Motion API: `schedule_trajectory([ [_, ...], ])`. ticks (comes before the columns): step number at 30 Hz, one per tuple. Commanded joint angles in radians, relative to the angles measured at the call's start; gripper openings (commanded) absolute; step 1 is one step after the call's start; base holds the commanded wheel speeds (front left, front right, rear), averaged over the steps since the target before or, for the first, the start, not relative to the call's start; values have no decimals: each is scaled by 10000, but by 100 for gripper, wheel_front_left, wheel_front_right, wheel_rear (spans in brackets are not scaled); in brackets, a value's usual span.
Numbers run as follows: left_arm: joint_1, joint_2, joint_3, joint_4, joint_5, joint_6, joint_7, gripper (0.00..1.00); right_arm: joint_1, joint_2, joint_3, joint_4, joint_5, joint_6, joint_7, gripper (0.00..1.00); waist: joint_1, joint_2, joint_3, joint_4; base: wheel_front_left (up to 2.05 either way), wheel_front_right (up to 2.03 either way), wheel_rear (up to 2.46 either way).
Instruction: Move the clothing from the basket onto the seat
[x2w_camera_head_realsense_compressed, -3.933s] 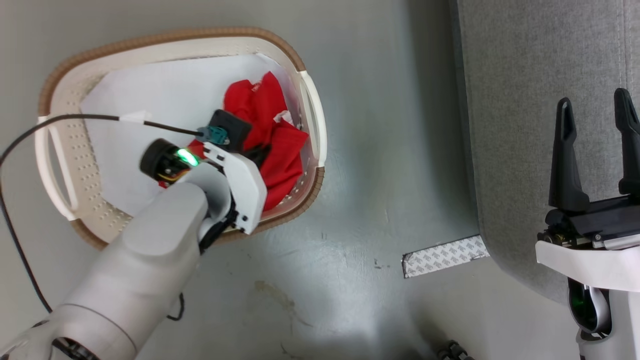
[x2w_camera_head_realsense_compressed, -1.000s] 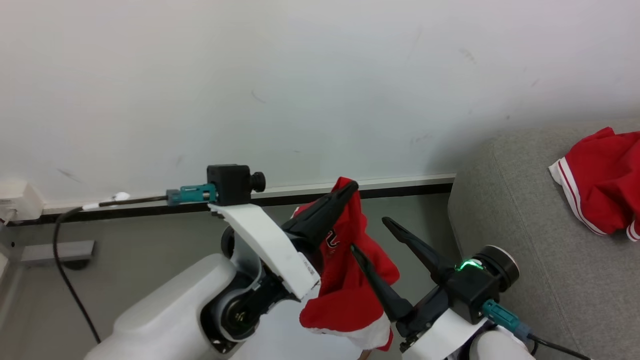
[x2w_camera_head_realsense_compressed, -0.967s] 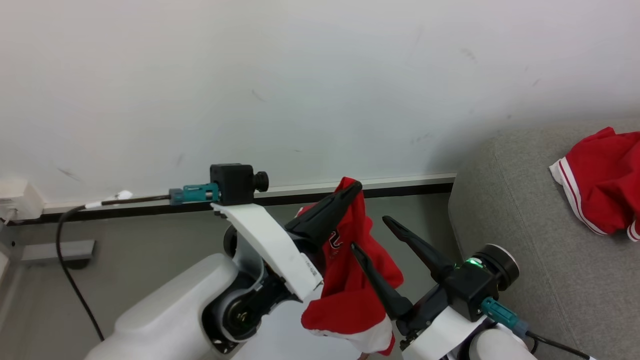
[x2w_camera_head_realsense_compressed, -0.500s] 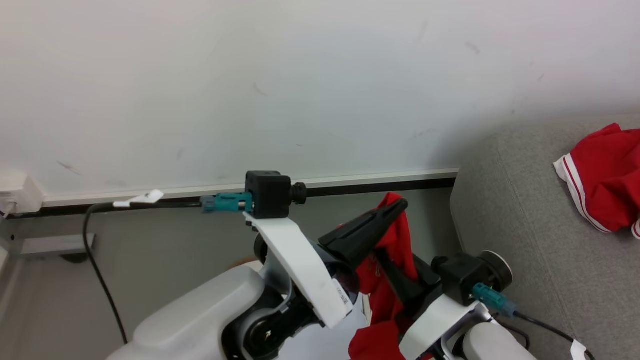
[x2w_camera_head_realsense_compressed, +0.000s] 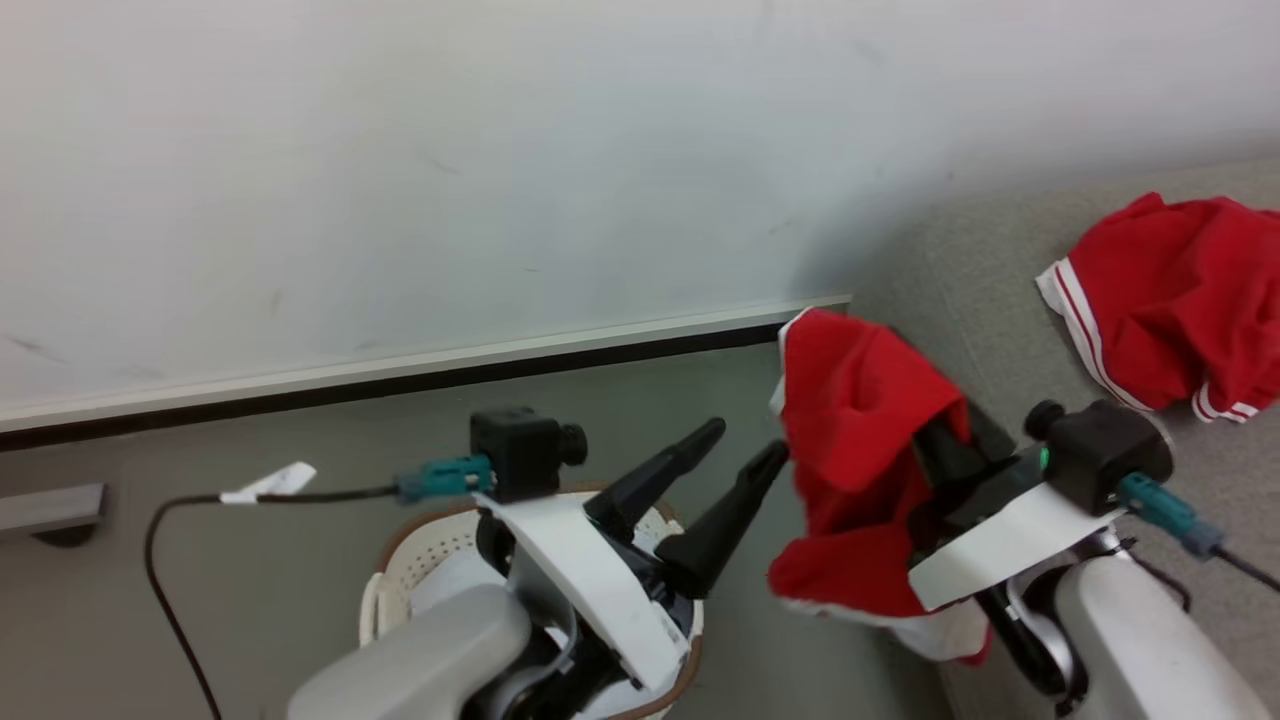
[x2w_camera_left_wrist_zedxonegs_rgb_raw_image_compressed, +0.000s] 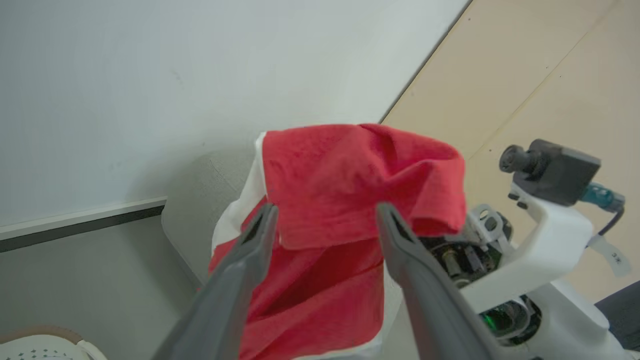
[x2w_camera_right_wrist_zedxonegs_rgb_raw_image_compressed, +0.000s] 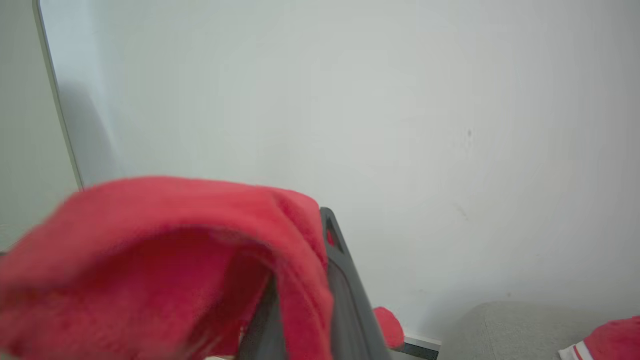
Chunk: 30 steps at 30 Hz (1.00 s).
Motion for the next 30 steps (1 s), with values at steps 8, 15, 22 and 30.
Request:
schedule_trajectory([
  [8,271,-518,-501,916,1336,-16,-651,100,243,-503,-972,-1044,-170,-26,428,0,-1,-1,259,-943,0,0,0],
  [15,428,-810,-585,1531,2217,0,-855,100,599,-649,-1693,-1609,-321,-26,651,0,-1,-1,521,-1699,0,0,0],
  [22,630,-976,-449,1744,2764,-50,-917,100,917,-649,-2369,-1922,-375,-26,604,0,-1,-1,983,-2170,0,0,0],
  [30,-18,-702,-287,1615,3292,-17,-869,100,36,-590,-3298,-1630,-350,-24,547,0,-1,-1,2249,-2055,0,0,0],
])
